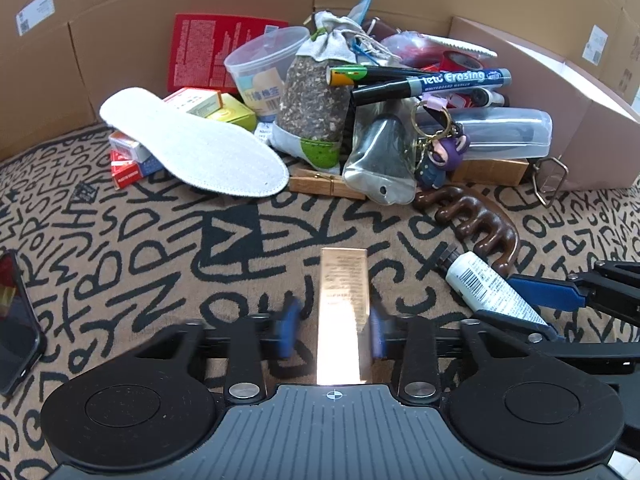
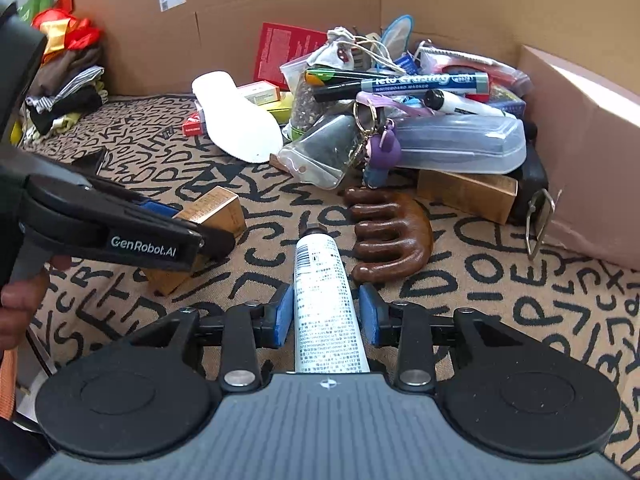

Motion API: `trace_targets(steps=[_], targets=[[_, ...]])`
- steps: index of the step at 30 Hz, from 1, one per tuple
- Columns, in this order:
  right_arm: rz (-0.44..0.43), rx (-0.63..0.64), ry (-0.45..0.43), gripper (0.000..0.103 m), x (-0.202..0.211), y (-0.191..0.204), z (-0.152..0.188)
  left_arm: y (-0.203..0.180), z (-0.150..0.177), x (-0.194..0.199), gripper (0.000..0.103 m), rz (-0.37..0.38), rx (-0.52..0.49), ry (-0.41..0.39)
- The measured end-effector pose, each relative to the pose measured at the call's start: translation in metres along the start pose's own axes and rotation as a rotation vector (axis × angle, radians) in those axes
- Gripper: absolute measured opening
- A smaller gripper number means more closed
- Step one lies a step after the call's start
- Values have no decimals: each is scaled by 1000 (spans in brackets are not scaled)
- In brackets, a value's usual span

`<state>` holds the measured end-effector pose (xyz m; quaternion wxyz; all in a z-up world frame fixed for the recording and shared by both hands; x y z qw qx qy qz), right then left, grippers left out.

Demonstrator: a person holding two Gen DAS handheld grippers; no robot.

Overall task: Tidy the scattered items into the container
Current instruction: 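Close the right tool on the white tube while the left tool lifts the copper box, then carry both items into the pink box and open both tools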

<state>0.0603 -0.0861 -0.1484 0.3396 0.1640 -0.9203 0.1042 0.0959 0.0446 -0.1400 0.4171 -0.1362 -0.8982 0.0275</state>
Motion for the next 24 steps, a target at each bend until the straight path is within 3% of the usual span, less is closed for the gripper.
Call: trace_targets(steps=[2, 4, 6, 9, 12, 14, 18, 19, 24], targets=[[3, 21, -15, 39, 1, 2, 1, -2, 0, 1, 24, 0, -14, 0], [5, 36, -27, 39, 1, 3, 1, -3, 1, -1, 43, -1, -27, 2], [3, 25, -22, 39, 0, 2, 1, -5, 0, -2, 44, -9, -39, 2], [4, 16, -10, 39, 0, 1, 0, -7, 1, -1, 23, -17, -65, 5], [5, 14, 1, 39, 0, 2, 0, -8, 1, -1, 23, -19, -77, 9], [1, 11, 6, 40, -1, 2, -1, -8, 1, -2, 39, -13, -78, 11], [-5, 7, 5, 39, -2, 2, -2, -11, 0, -4, 36, -32, -97, 10], [-8, 2, 5, 37, -2, 1, -1, -11, 0, -4, 23, -42, -101, 10], [-24, -56, 12, 36, -1, -3, -3, -13, 0, -1, 22, -56, -98, 14]])
Point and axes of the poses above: each gripper's, at about its wrist camera, not at the fingertips, and x roughly against the way its jaws point, y to its left, z to its underside, the point moved 9 cm from there along -x, roughly the way its jaws point, and after that the axes turned 9 degrees about z, right-handed, at the moved point
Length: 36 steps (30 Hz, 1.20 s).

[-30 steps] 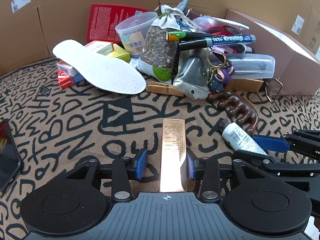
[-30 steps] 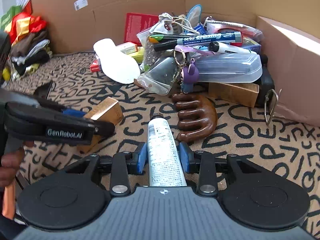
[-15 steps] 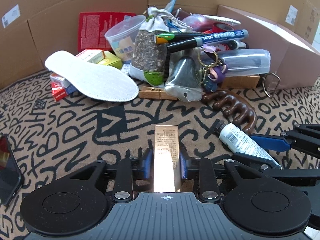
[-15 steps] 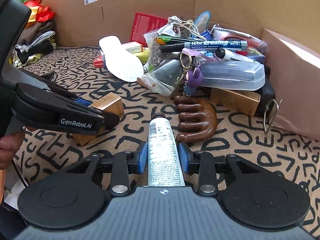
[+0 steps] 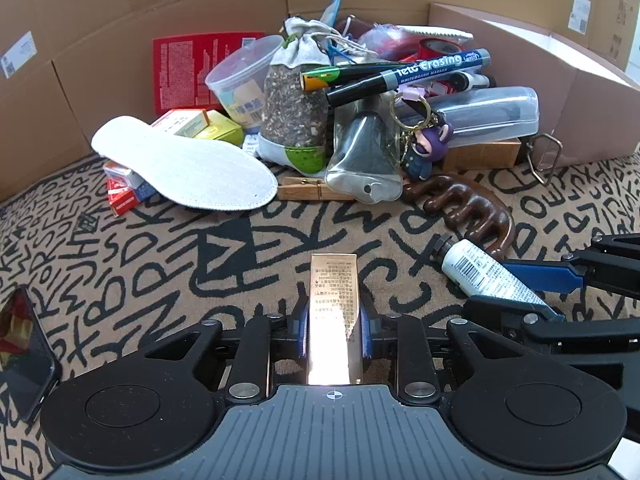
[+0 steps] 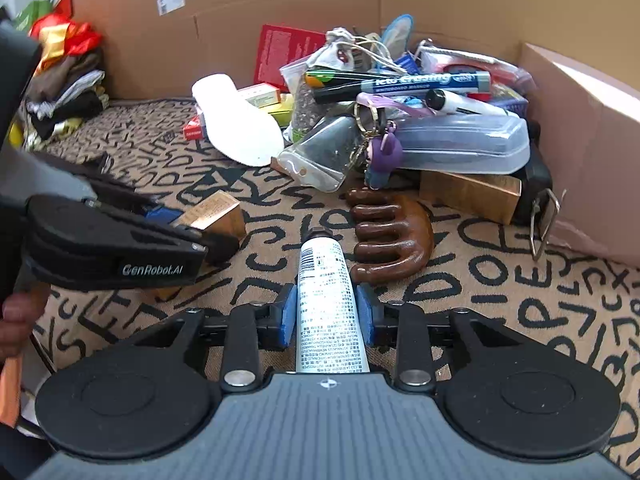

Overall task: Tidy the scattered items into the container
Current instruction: 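Carry both items into the pink box and open both tools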

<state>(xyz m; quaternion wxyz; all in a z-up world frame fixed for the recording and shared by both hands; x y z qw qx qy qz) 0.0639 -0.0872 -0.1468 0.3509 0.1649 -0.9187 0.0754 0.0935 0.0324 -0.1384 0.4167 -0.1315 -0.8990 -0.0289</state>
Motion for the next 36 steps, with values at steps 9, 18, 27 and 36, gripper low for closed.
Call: trace_targets(steps=[9, 18, 27, 36], targets=[[-62, -113, -33, 36, 16, -14, -10, -18, -13, 13, 22, 38, -20, -31], [-46, -173, -155, 36, 46, -52, -41, -63, -70, 32, 22, 129, -90, -136], [38, -181, -286, 36, 76, -119, -95, -120, -157, 46, 22, 202, -168, -274], [168, -206, -326, 36, 63, -193, -150, -170, -239, 17, 22, 277, -183, -295]])
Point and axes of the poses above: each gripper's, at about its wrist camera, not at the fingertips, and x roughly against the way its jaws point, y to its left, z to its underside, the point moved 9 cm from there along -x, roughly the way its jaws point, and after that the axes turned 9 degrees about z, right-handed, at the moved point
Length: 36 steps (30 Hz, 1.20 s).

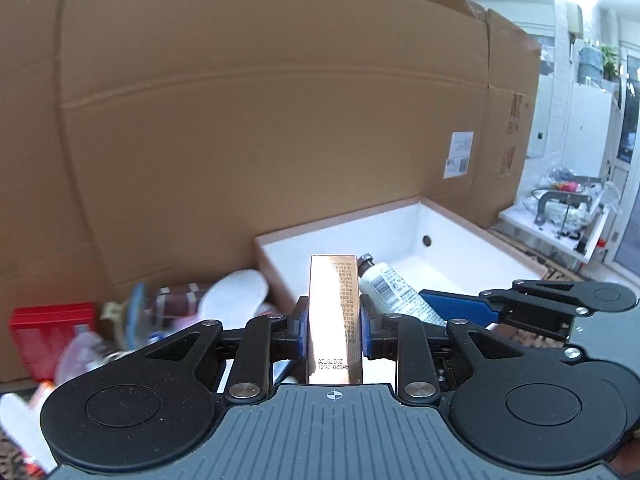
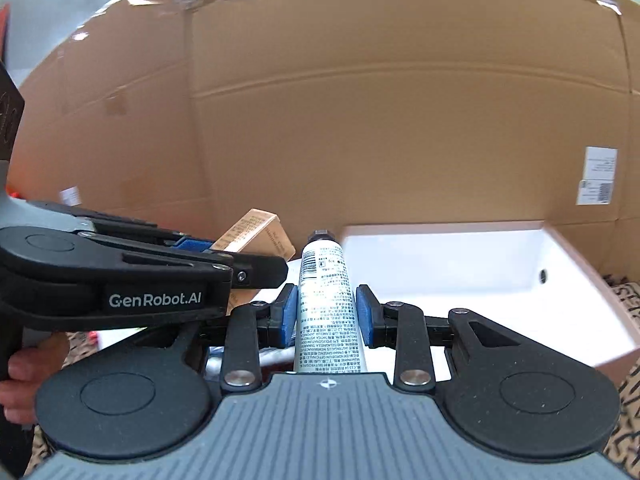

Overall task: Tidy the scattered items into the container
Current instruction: 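Carry both items into the pink box and open both tools, then withdraw both tools from the pink box back to the pile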

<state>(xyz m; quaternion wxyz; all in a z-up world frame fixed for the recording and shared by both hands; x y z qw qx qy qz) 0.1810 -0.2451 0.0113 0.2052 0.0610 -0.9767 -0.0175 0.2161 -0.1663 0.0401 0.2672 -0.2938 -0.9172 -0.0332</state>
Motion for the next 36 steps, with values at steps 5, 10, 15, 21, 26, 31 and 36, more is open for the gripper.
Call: trace_targets(steps=[5, 10, 15, 21, 26, 31, 36], targets=[[71, -13, 58, 36, -47, -28, -1, 11, -7, -62, 22, 7, 31, 62], [129, -25, 147, 36, -93, -50, 12, 21, 2, -118, 22, 20, 77, 141], [161, -28, 216, 36, -120, -63, 30, 24, 16, -144, 22, 32, 90, 194], [165, -14, 255, 21, -134, -66, 41, 23, 22, -155, 23, 26, 70, 207], [179, -12, 250, 23, -132, -67, 45, 23, 20, -150, 49, 24, 70, 198], [229, -37, 200, 63, -117, -80, 43, 16, 7, -132, 96, 40, 79, 117], [252, -4, 126, 97, -104, -79, 28, 6, 4, -113, 103, -13, 12, 56]])
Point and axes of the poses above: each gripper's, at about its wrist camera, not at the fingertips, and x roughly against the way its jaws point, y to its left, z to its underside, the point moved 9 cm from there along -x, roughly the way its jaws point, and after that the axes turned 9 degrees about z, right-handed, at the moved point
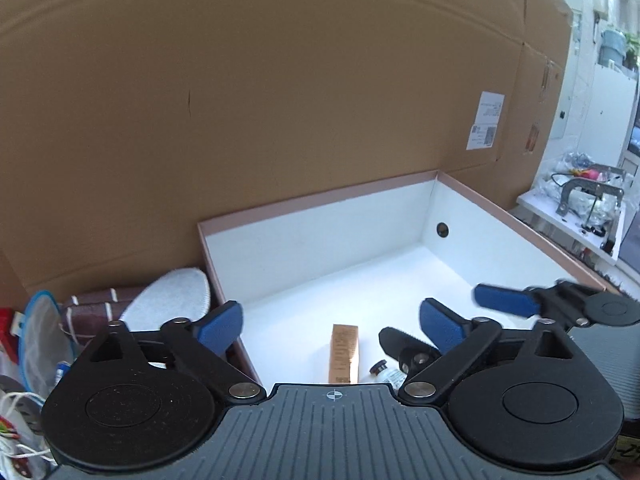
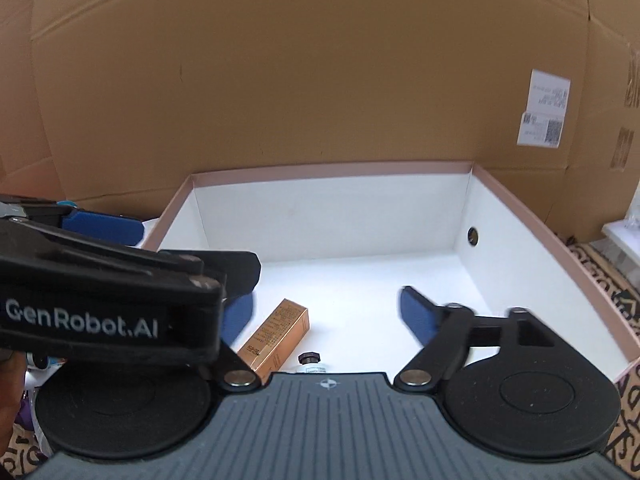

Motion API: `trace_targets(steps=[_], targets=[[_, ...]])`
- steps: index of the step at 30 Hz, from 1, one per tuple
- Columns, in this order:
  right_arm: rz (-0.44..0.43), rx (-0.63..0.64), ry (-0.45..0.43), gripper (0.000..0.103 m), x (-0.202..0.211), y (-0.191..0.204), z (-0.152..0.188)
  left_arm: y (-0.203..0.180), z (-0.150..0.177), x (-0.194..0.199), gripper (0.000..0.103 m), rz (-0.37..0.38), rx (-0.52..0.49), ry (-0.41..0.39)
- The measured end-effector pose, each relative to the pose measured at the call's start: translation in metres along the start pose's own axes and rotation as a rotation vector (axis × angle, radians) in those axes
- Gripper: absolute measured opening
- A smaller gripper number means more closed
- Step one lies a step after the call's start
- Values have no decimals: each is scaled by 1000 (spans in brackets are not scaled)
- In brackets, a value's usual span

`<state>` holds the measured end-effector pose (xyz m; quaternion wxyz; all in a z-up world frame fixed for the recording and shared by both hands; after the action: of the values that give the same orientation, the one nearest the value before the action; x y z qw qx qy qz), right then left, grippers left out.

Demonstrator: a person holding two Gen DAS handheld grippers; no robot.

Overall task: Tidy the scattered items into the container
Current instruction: 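Withdraw both tools from the pink box back to the pile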

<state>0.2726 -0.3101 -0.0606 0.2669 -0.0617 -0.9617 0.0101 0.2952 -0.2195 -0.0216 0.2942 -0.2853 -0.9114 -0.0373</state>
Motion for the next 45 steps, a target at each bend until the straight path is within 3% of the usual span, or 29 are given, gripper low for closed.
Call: trace_targets(steps=[4, 10, 27, 45], targets=[[28, 44, -18, 103, 11, 4, 1, -4, 4, 14, 103, -20, -23, -19], [71, 73, -20, 103, 23, 7, 10, -6, 10, 41, 103, -45, -30, -43], [124, 217, -155, 103, 106, 43, 16, -9, 37, 109, 103, -97, -11, -91], [61, 193, -206, 103, 174, 75, 49, 8, 95, 176, 103, -154, 65, -121]])
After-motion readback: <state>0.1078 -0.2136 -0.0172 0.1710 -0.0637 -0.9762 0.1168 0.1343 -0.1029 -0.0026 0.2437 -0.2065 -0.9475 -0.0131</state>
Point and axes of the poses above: each gripper's, at about its wrist camera, not at the fingertips, and x roughly against the way its jaws point, y to its left, z to its underside, the point moved 9 cm from there along -x, roughly the way its jaws point, and after that the axes turned 9 degrees about z, right-handed, at the moved point
